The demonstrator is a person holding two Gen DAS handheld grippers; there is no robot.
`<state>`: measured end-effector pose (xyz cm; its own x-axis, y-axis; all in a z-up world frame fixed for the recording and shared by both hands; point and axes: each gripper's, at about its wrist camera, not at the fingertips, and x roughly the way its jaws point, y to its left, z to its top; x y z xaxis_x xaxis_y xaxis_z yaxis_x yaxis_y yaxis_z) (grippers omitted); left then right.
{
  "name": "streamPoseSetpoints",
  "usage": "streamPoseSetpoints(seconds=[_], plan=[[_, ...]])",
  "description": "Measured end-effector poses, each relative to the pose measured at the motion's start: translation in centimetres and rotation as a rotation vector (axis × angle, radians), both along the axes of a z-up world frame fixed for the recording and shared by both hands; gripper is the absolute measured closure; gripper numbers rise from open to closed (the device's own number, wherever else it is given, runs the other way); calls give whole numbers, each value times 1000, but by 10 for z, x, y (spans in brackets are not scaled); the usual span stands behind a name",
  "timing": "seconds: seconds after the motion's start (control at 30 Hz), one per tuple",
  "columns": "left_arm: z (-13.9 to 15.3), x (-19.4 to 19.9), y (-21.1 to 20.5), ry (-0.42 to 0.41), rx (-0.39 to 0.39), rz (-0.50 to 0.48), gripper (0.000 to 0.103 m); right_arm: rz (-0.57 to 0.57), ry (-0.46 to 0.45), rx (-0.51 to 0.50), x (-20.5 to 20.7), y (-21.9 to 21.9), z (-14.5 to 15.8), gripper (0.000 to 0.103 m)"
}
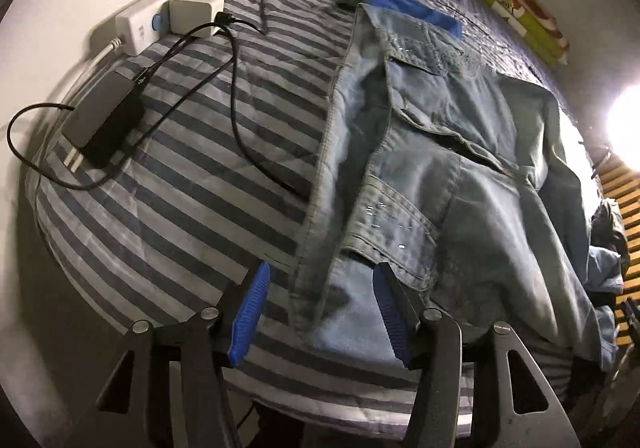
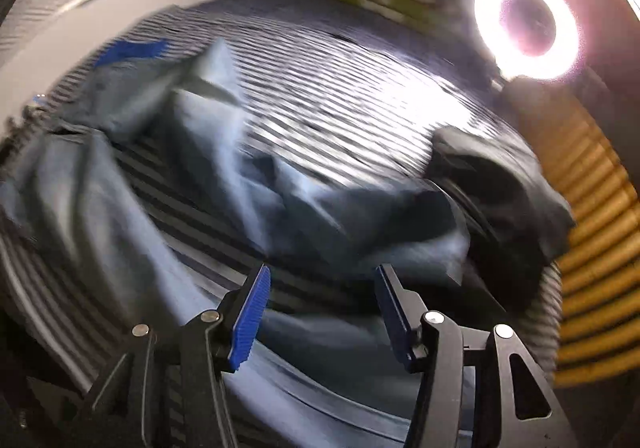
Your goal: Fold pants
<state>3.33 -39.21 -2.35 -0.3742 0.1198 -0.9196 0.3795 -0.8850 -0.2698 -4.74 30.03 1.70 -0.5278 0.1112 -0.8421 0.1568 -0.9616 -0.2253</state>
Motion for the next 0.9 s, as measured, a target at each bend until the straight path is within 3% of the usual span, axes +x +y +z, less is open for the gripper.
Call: streamPoseSetpoints(seconds=[0.1, 0.2, 0.3, 0.4, 0.5, 0.53, 0.6, 0.67, 0.83, 0.9], plan=[[9, -4, 13, 33, 0, 4, 46, -87, 7, -5, -8, 32, -5, 53], [16, -16, 35, 64, 8, -21, 46, -85, 26, 43, -26, 44, -9, 52], [14, -35, 60, 78, -11, -56, 46, -8, -27, 52, -51, 31, -26, 46], [1, -49, 75, 76, 31, -49, 46, 67, -71, 139, -70, 6, -48, 37], [-20, -64, 86, 73, 70, -28, 46, -7, -175, 56, -99, 7, -73, 38], [-25, -67, 89, 73, 63, -22, 46, -40, -200, 25, -109, 10, -80, 42], [-30, -68, 93, 91, 32, -20, 45, -57, -216, -22, -118, 15, -84, 101], [-31, -70, 96, 111, 15, -35, 44, -77, -190, -89, -119, 24, -73, 100], [-36, -74, 87, 157, 55, -10, 43, -137, 33, -237, -102, 58, 7, 100], [-37, -78, 87, 158, 59, -8, 42, -136, 81, -229, -102, 68, 31, 100]])
